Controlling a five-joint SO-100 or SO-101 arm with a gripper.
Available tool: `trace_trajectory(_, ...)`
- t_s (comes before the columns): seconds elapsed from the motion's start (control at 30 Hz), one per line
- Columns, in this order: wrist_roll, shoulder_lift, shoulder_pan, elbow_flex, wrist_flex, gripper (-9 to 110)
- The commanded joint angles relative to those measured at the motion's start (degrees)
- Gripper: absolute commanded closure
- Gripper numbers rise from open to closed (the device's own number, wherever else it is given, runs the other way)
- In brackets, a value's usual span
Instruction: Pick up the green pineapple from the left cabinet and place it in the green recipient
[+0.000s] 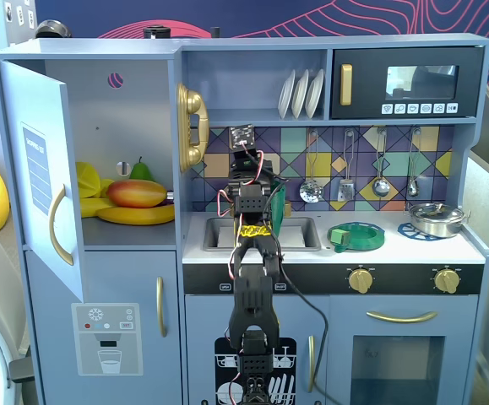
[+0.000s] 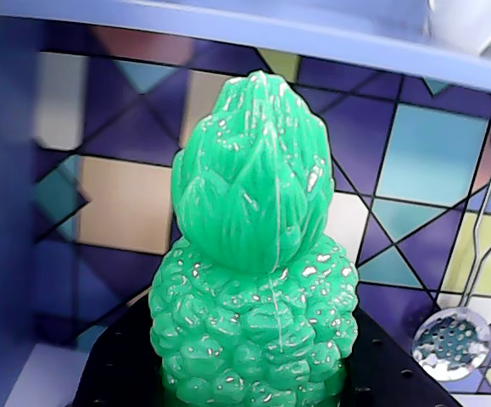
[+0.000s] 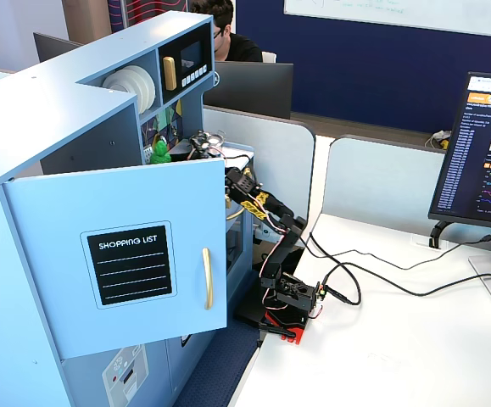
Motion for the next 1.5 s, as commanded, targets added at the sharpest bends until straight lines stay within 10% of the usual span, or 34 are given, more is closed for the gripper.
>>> trace_trajectory(0.0, 1.0, -7.4, 1.1, -10.6, -2.5, 101)
trace_trajectory(0.23, 5.3, -16.3, 2.5, -18.7, 1.0, 96)
trace_trajectory(0.43, 13.7, -16.4, 3.5, -18.0, 1.0, 61)
trace_trajectory(0.7, 12.8, -11.3, 3.5, -11.2, -1.2, 58)
trace_trajectory(1.47, 14.7, 62.1, 4.7, 79.8, 18.6, 63)
